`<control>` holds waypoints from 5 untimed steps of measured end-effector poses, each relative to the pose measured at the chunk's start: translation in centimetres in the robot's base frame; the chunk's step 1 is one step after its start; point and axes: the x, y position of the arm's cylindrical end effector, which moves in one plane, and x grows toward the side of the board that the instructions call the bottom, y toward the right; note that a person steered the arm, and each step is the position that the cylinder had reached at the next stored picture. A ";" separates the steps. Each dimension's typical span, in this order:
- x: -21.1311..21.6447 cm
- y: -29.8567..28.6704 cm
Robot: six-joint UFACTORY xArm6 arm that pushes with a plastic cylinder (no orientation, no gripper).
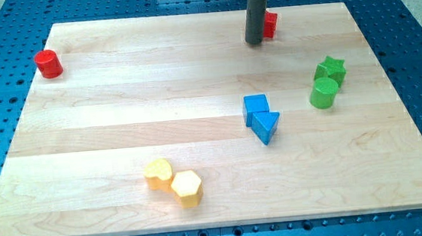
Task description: Move the red star to the top right corner
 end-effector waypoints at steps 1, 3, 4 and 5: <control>-2.7 2.7; -3.9 -5.9; -5.8 -2.2; -7.7 2.3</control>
